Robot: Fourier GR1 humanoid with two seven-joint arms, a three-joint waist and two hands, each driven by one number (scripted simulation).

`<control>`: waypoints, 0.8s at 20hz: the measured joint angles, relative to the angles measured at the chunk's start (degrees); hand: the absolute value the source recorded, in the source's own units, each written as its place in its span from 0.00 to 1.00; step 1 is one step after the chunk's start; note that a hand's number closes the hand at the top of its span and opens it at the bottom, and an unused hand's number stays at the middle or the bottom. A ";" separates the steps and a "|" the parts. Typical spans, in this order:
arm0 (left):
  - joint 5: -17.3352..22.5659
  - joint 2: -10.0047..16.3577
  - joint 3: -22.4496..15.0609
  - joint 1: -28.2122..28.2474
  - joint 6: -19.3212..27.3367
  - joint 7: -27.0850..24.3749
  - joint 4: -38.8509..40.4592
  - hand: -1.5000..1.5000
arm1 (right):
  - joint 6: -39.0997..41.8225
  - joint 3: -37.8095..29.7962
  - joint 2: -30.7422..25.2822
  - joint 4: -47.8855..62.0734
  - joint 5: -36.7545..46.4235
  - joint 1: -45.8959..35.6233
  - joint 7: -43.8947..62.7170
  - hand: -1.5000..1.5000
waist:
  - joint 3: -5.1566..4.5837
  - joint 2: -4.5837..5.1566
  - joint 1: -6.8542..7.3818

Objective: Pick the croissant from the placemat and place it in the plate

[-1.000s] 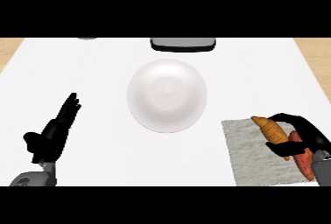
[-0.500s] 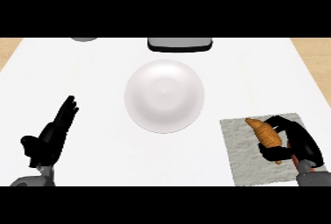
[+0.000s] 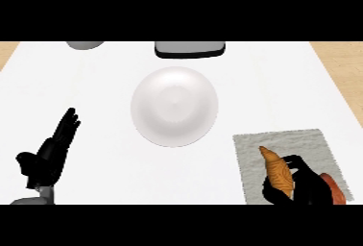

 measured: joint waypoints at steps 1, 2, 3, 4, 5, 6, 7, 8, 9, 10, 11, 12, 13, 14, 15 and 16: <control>-0.01 0.07 0.09 0.07 -0.02 -0.15 -0.06 0.50 | -0.45 1.79 0.93 -2.77 3.24 1.86 2.17 1.00 | 0.04 0.07 0.10; -0.03 0.05 -0.11 0.07 -0.11 0.21 -0.39 0.50 | -0.77 3.83 1.98 -5.44 6.65 3.38 4.14 1.00 | 0.09 0.13 0.28; -0.08 0.09 -0.27 0.02 -0.22 0.46 -0.69 0.50 | -0.53 5.63 2.88 -8.28 10.12 4.54 6.27 1.00 | 0.13 0.20 0.48; 0.03 0.17 -0.21 0.06 -0.40 0.48 -0.79 0.50 | -0.23 7.62 3.70 -11.12 13.64 5.89 8.13 1.00 | 0.16 0.25 0.66; 0.00 -0.12 -0.41 0.10 -0.41 0.30 -0.76 0.50 | 0.69 9.64 4.45 -14.04 17.01 7.00 9.88 1.00 | 0.16 0.29 0.73; -0.13 0.02 -0.40 0.00 -0.39 0.43 -0.77 0.50 | 1.47 11.78 5.37 -16.65 20.60 7.89 11.43 1.00 | 0.17 0.32 0.83; -0.01 0.10 -0.14 -0.51 -0.53 0.25 -0.07 0.50 | 1.98 13.85 6.09 -19.14 24.25 8.73 12.55 1.00 | 0.17 0.39 0.78; 0.06 0.24 -0.15 -0.69 -0.85 0.21 -0.05 0.50 | 2.80 15.50 6.90 -21.51 27.97 8.90 13.63 1.00 | 0.19 0.43 0.98; 0.20 0.42 -0.06 -1.03 -1.08 0.41 -0.23 0.50 | 3.63 17.55 7.61 -23.52 31.76 9.27 14.80 1.00 | 0.22 0.48 1.21; 0.17 0.43 -0.14 -1.14 -1.24 0.29 -0.16 0.50 | 4.91 19.62 8.18 -25.58 35.31 9.06 16.09 1.00 | 0.23 0.52 1.40; -0.20 -0.18 -0.63 -1.19 -0.93 0.17 -0.13 0.50 | 5.89 21.94 8.63 -27.18 38.75 8.93 17.49 1.00 | 0.27 0.58 1.61; -0.27 -0.42 -0.84 -1.80 -0.87 0.53 -0.13 0.50 | 7.36 24.40 8.97 -28.27 42.02 8.14 18.94 1.00 | 0.29 0.67 1.83; -0.34 -0.44 -1.11 -1.64 -1.05 0.77 -0.64 0.50 | 8.99 26.74 9.22 -29.20 44.91 6.98 20.24 1.00 | 0.32 0.73 2.19; -0.41 -0.60 -1.22 -1.89 -1.06 0.88 -0.54 0.50 | 10.92 29.09 9.40 -30.44 47.32 5.83 21.42 1.00 | 0.35 0.81 2.41; -0.28 -0.57 -1.05 -2.10 -1.29 0.83 -0.23 0.50 | 12.08 30.92 8.93 -30.44 49.31 4.44 22.60 1.00 | 0.36 0.88 2.64; -0.01 -0.22 -0.85 -2.27 -1.88 0.87 -0.28 0.50 | 13.43 31.78 7.56 -30.57 50.94 2.91 23.42 1.00 | 0.39 0.96 2.87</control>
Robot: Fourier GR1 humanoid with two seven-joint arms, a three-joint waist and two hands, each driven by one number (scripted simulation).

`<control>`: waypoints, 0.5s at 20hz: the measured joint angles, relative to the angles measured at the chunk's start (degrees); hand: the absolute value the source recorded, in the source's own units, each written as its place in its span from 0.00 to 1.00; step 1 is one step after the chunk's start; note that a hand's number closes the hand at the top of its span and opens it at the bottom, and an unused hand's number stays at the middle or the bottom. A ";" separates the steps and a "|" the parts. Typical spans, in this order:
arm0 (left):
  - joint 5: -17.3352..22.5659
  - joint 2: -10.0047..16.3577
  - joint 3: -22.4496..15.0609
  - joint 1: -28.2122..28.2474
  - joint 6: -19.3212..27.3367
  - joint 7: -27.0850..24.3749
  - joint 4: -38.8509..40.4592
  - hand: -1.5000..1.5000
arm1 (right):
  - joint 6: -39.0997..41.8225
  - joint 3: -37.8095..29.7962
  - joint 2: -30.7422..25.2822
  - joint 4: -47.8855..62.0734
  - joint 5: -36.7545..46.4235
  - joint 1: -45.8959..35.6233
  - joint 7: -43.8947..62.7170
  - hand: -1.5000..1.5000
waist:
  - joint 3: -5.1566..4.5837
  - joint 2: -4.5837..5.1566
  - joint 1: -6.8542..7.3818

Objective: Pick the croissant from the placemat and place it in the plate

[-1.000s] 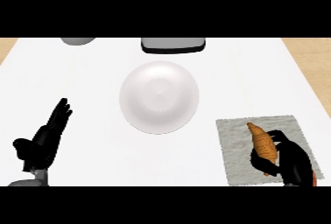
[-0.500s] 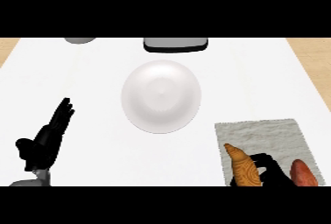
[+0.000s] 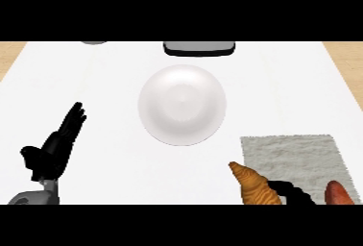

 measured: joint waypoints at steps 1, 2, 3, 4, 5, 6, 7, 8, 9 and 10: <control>-0.15 -0.25 -0.04 -0.24 0.13 -0.19 0.40 0.50 | 1.08 0.92 -1.33 0.02 0.75 -1.62 0.72 1.00 | 0.02 0.09 0.22; -0.21 -0.40 -0.05 -0.85 -0.01 -0.44 1.15 0.50 | 2.15 1.69 -2.45 0.06 1.08 -3.02 1.11 1.00 | 0.03 0.19 0.36; -0.41 -0.36 0.01 -0.79 -0.04 -0.99 1.57 0.50 | 2.75 2.28 -3.29 0.15 0.94 -4.14 1.56 1.00 | 0.05 0.26 0.56; -0.69 -0.81 -0.19 -1.13 0.18 -1.30 2.28 0.50 | 3.46 2.59 -4.04 0.18 0.66 -5.26 1.77 1.00 | 0.05 0.34 0.68; -0.59 -0.70 -0.16 -1.34 0.01 -1.02 1.99 0.50 | 4.19 2.88 -4.53 0.28 0.20 -6.20 1.98 1.00 | 0.06 0.39 0.91; -0.66 -0.76 -0.32 -1.64 0.07 -0.55 1.56 0.50 | 4.64 2.99 -5.02 0.45 -0.73 -7.23 2.06 1.00 | 0.08 0.44 1.16; -0.65 -0.79 -0.40 -1.40 -0.13 -0.80 1.47 0.50 | 5.11 3.06 -5.36 0.61 -1.72 -8.15 2.10 1.00 | 0.08 0.51 1.44; -0.71 -0.91 -0.46 -1.72 -0.12 -0.72 1.73 0.50 | 5.55 2.98 -5.57 0.79 -2.86 -9.31 2.03 1.00 | 0.08 0.59 1.61; -0.62 -0.79 -0.42 -1.61 -0.43 -0.92 1.89 0.50 | 5.93 2.15 -5.07 1.13 -4.42 -10.70 1.95 1.00 | 0.08 0.71 1.93; -0.75 -0.90 -0.51 -1.80 -0.47 -1.21 2.34 0.50 | 6.14 0.81 -3.92 2.04 -6.43 -12.48 1.82 1.00 | 0.09 0.87 2.16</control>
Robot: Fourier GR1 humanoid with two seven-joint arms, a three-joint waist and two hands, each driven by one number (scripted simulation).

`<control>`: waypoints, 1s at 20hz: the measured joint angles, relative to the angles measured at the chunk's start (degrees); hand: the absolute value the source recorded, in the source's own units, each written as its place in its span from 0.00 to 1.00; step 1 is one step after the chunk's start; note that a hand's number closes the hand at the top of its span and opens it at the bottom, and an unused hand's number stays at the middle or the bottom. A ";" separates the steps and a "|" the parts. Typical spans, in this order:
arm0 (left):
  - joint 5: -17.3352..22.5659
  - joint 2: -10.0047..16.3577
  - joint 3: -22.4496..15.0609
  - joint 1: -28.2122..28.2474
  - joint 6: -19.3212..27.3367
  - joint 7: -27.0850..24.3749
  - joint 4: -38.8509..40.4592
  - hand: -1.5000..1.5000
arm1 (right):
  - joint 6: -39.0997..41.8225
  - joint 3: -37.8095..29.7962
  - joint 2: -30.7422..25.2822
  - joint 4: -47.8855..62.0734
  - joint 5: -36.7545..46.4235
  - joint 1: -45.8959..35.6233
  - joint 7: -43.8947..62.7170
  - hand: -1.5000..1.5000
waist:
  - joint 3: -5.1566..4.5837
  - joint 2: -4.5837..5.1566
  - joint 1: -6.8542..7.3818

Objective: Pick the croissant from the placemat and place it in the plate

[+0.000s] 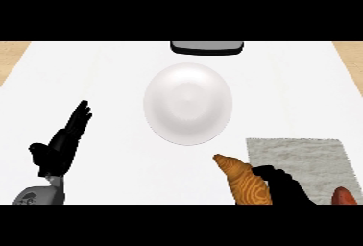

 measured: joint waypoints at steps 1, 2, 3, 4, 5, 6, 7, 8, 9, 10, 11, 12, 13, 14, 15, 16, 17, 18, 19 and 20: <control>0.12 0.19 0.02 -0.39 -0.26 0.34 -0.25 0.50 | 0.29 -1.25 1.22 1.11 -1.81 -2.11 0.08 1.00 | 0.01 0.06 0.24; -0.14 0.06 -0.15 -0.60 -0.09 0.25 -0.30 0.50 | 0.49 -2.52 2.29 2.58 -3.59 -4.45 0.28 1.00 | 0.02 0.10 0.43; -0.23 -0.19 -0.44 -0.64 -0.12 0.29 -0.44 0.50 | 0.56 -3.99 3.14 4.23 -5.61 -6.79 0.44 1.00 | 0.03 0.15 0.66; -0.07 0.04 -0.31 -0.46 -0.45 0.24 -0.43 0.50 | 0.65 -5.47 3.81 5.92 -7.61 -9.29 0.61 1.00 | 0.04 0.18 0.91; -0.11 0.18 -0.27 -0.91 -0.54 0.50 -0.22 0.50 | 0.65 -7.19 4.33 7.83 -9.69 -11.88 0.65 1.00 | 0.04 0.22 0.98; -0.41 -0.32 -0.57 -1.22 -0.19 0.45 0.00 0.50 | 0.47 -8.04 4.74 10.14 -11.37 -14.39 1.04 1.00 | 0.05 0.22 1.03; -0.43 -0.34 -0.59 -1.19 -0.28 0.28 0.04 0.50 | 0.45 -9.51 5.05 12.12 -13.26 -17.27 1.18 1.00 | 0.06 0.20 1.12; -0.35 -0.29 -0.40 -1.38 -0.47 -0.16 0.60 0.50 | 0.09 -11.08 5.31 14.64 -15.01 -20.07 1.11 1.00 | 0.05 0.25 1.27; -0.19 -0.10 -0.31 -1.22 -0.72 -0.07 0.20 0.50 | -0.59 -12.23 5.52 17.55 -16.61 -22.27 1.07 1.00 | 0.07 0.22 1.42; -0.06 -0.13 -0.23 -1.69 -0.78 0.20 0.27 0.50 | -1.10 -13.33 5.67 20.12 -18.13 -24.86 1.24 1.00 | 0.08 0.24 1.54; -0.20 -0.18 -0.28 -1.61 -0.77 -0.06 0.41 0.50 | -1.92 -14.22 5.80 22.96 -19.52 -26.84 1.24 1.00 | 0.08 0.22 1.57; -0.33 -0.31 -0.39 -1.88 -0.77 -0.05 0.75 0.50 | -2.79 -15.26 5.91 25.80 -20.89 -28.85 1.16 1.00 | 0.09 0.25 1.57; -0.67 -0.49 -0.70 -1.62 -0.54 -0.03 0.37 0.50 | -3.54 -16.00 5.98 28.48 -22.06 -30.59 1.34 1.00 | 0.11 0.21 1.70; -0.77 -0.60 -0.81 -1.75 -0.49 0.12 0.36 0.50 | -4.45 -16.64 6.04 31.17 -23.19 -32.41 1.41 1.00 | 0.12 0.23 1.80; -0.71 -0.64 -0.74 -1.86 -0.53 0.20 0.53 0.50 | -5.41 -17.49 6.09 33.99 -24.36 -34.16 1.28 1.00 | 0.12 0.25 1.86; -0.74 -0.72 -0.89 -1.40 -0.59 0.14 0.11 0.50 | -6.20 -18.22 6.11 36.38 -25.43 -36.13 1.33 1.00 | 0.13 0.22 2.03; -0.67 -0.59 -0.89 -1.76 -0.80 0.44 0.12 0.50 | -7.56 -19.42 6.14 38.15 -26.18 -37.56 1.16 1.00 | 0.14 0.29 2.17; -0.65 -0.56 -0.70 -2.11 -0.67 0.54 0.21 0.50 | -9.58 -20.67 6.16 39.43 -26.42 -38.45 0.77 1.00 | 0.16 0.36 2.18; -0.50 -0.48 -0.52 -2.22 -0.74 0.64 0.28 0.50 | -11.56 -22.14 6.18 40.75 -26.74 -39.08 0.47 0.00 | 0.17 0.42 2.22; -0.63 -0.67 -0.62 -2.23 -0.68 0.37 0.57 0.50 | -13.18 -23.17 6.19 42.16 -27.18 -39.73 0.45 0.00 | 0.18 0.48 2.31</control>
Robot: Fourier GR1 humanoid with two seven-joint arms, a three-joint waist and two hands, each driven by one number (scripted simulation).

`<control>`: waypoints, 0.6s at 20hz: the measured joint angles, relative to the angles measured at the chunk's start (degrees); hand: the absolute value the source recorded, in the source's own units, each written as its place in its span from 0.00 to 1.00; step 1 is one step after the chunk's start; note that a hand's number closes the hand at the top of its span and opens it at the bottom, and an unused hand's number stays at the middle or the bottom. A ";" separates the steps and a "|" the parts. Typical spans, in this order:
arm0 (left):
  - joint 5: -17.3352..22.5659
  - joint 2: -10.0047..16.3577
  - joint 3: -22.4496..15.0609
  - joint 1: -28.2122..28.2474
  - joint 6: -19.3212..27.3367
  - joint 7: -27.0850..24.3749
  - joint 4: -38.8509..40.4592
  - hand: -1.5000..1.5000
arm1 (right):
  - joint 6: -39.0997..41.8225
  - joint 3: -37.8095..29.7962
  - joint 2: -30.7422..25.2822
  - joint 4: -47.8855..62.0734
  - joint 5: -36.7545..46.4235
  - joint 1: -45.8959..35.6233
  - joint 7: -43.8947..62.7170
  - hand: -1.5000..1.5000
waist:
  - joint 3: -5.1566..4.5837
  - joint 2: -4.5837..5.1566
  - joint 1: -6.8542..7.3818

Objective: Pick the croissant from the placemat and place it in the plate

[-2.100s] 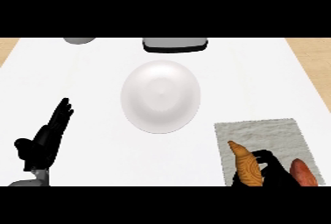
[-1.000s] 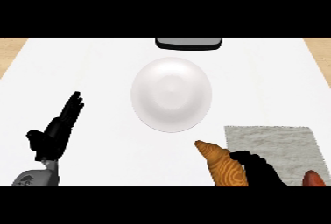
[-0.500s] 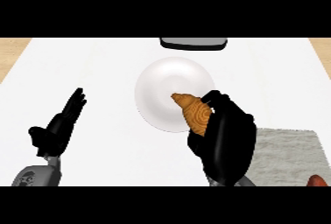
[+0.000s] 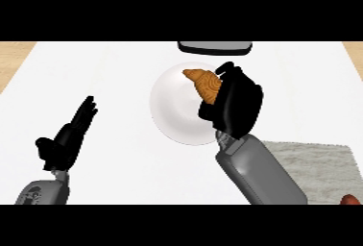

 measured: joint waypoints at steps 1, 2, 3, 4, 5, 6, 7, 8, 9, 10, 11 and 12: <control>-0.17 -0.24 -0.17 -0.29 0.14 -0.07 0.11 0.50 | -1.36 -0.71 -0.01 1.71 -0.43 -0.66 0.11 0.00 | 0.00 0.05 0.13; -0.25 -0.25 -0.24 -0.12 0.13 -0.05 0.07 0.50 | -2.33 -1.48 -0.01 3.50 -0.87 -1.39 0.27 0.00 | 0.00 0.03 0.24; -0.32 -0.17 -0.24 -0.28 0.15 0.16 0.03 0.50 | -3.37 -2.61 -0.01 5.22 -1.58 -2.09 0.15 0.00 | 0.00 0.03 0.23; -0.41 -0.31 -0.37 -0.39 0.21 0.20 -0.11 0.50 | -4.83 -3.21 -0.02 6.83 -2.19 -2.33 0.07 0.00 | 0.01 0.04 0.33; -0.42 -0.35 -0.46 -0.43 0.17 0.39 -0.13 0.50 | -6.20 -3.82 -0.02 8.34 -3.00 -2.61 -0.04 0.00 | 0.02 0.04 0.38; -0.39 -0.41 -0.48 -0.56 0.18 0.54 -0.36 0.50 | -7.68 -4.52 -0.03 9.78 -3.82 -2.78 -0.22 0.00 | 0.03 0.04 0.45; -0.38 -0.23 -0.48 -0.54 -0.08 0.50 -0.37 0.50 | -9.12 -5.27 -0.03 11.08 -4.54 -3.26 -0.33 0.00 | 0.04 0.06 0.57; -0.27 -0.10 -0.39 -0.66 -0.29 0.52 -0.28 0.50 | -10.45 -5.85 -0.04 12.21 -5.20 -3.98 -0.35 0.00 | 0.04 0.06 0.65; -0.31 -0.26 -0.44 -0.85 -0.20 0.48 -0.27 0.50 | -12.37 -6.38 -0.03 13.31 -5.65 -4.52 -0.64 0.00 | 0.04 0.08 0.72; -0.16 -0.04 -0.16 -1.01 -0.32 0.65 -0.01 0.50 | -14.54 -6.81 -0.01 13.74 -5.89 -4.62 -1.04 0.00 | 0.04 0.03 0.51; -0.08 0.09 -0.03 -0.98 -0.33 0.89 -0.22 0.50 | -16.58 -7.40 -0.01 14.07 -5.91 -4.89 -1.58 0.00 | 0.05 -0.07 0.36; -0.02 0.11 0.08 -0.81 -0.38 0.71 -0.15 0.50 | -18.68 -8.04 0.00 14.26 -5.77 -5.18 -2.04 0.00 | 0.04 -0.13 0.23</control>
